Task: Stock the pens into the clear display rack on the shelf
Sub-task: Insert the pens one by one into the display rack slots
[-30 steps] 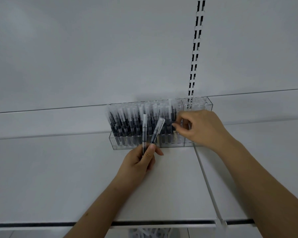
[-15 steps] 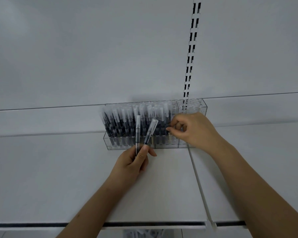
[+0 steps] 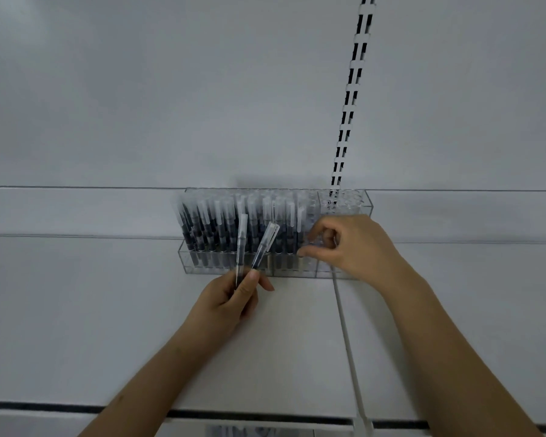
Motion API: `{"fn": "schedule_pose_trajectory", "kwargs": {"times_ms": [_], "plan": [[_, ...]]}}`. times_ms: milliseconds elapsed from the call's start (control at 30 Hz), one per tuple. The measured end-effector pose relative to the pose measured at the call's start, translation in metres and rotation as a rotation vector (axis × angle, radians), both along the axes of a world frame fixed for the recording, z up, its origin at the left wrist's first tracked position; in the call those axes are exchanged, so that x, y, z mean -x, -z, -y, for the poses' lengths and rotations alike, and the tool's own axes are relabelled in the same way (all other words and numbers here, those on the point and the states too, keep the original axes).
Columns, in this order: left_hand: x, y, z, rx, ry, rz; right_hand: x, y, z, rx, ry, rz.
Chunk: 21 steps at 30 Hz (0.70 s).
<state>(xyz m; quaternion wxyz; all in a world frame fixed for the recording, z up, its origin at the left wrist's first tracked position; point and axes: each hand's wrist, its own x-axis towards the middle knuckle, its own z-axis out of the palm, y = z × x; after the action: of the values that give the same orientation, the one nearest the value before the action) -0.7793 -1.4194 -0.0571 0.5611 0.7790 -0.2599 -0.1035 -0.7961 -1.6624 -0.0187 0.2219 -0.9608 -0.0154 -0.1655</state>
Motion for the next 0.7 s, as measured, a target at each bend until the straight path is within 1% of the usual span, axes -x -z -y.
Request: {"fn": "schedule_pose_trajectory", "kwargs": {"times_ms": [67,133,200,267,333,400,467,533,600,633,667,700], "plan": [[0.0,0.001,0.0,-0.005,-0.003,0.008,0.003,-0.003,0.001,-0.049,0.014,0.101],[0.001,0.001,0.0,-0.011,-0.002,0.013,0.007,-0.003,-0.006,-0.146,-0.052,0.186],[0.001,0.001,0.001,-0.024,0.009,0.023,0.011,-0.003,-0.022,-0.234,-0.161,0.125],[0.002,0.002,0.001,-0.047,0.017,0.04,0.011,0.001,-0.039,-0.229,-0.235,0.043],[0.003,0.003,0.002,-0.064,0.021,0.054,0.01,0.005,-0.051,-0.249,-0.283,0.029],[0.003,0.004,0.001,-0.063,0.026,0.064,0.012,0.003,-0.056,-0.361,-0.302,0.044],[0.004,0.004,0.001,-0.075,0.034,0.07,0.017,-0.003,-0.053,-0.54,-0.291,0.063],[0.004,0.004,0.001,-0.095,0.037,0.072,0.022,-0.01,-0.047,-0.706,-0.243,0.174],[0.005,0.004,0.001,-0.107,0.033,0.078,0.022,-0.014,-0.036,-0.859,-0.125,0.395],[0.005,0.004,0.001,-0.111,0.03,0.081,0.02,-0.014,-0.029,-0.878,-0.04,0.509],[0.005,0.003,0.001,-0.113,0.026,0.082,0.017,-0.014,-0.022,-0.843,0.048,0.598],[0.006,0.003,0.001,-0.112,0.023,0.08,0.014,-0.013,-0.015,-0.778,0.129,0.643]]}}
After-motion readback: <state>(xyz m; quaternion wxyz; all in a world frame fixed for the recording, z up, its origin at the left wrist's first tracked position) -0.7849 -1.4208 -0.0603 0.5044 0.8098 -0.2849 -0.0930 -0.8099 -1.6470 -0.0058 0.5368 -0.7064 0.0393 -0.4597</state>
